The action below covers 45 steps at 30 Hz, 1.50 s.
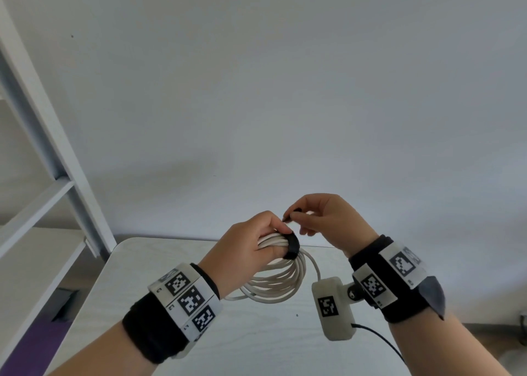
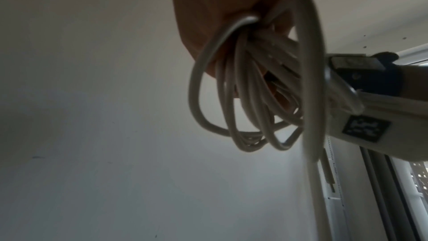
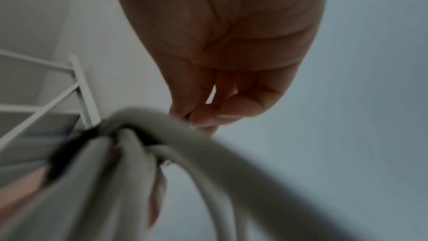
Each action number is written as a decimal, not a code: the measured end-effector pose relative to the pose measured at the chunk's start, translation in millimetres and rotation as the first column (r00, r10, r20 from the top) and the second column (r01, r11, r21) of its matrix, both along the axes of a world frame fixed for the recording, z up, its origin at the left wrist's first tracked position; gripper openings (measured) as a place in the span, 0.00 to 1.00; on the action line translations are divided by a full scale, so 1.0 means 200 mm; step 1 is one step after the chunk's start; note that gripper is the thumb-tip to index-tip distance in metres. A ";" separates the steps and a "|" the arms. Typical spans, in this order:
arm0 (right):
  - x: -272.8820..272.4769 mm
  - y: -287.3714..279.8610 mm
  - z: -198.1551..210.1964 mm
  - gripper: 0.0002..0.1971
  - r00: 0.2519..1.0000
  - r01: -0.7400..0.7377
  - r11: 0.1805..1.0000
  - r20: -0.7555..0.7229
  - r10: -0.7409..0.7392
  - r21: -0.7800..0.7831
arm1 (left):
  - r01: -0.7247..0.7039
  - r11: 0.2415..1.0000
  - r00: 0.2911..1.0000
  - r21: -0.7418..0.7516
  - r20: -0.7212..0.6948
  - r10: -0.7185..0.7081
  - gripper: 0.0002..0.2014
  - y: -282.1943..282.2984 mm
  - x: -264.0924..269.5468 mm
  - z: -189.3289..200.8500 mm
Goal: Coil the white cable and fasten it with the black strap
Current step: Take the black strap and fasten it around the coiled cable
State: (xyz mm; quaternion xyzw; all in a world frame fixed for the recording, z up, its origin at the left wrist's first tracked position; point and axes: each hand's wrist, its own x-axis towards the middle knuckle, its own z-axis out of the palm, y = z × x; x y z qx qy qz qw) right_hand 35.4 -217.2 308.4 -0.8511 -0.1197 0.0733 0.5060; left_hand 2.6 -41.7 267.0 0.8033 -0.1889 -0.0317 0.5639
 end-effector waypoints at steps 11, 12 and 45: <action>0.08 0.03 0.09 0.05 0.959 0.133 0.983 0.269 -0.094 -0.130 | -0.095 0.993 0.995 0.064 0.022 0.094 0.02 -0.01 0.02 0.07; 0.08 0.04 0.10 0.05 0.951 0.139 0.981 0.293 -0.094 -0.136 | -0.104 0.993 0.994 0.062 0.026 0.103 0.01 -0.01 0.02 0.07; -0.17 0.22 0.06 0.05 0.862 0.147 0.984 0.500 -0.080 -0.097 | -0.208 0.963 0.918 -0.173 -0.375 0.131 0.05 0.08 0.03 0.10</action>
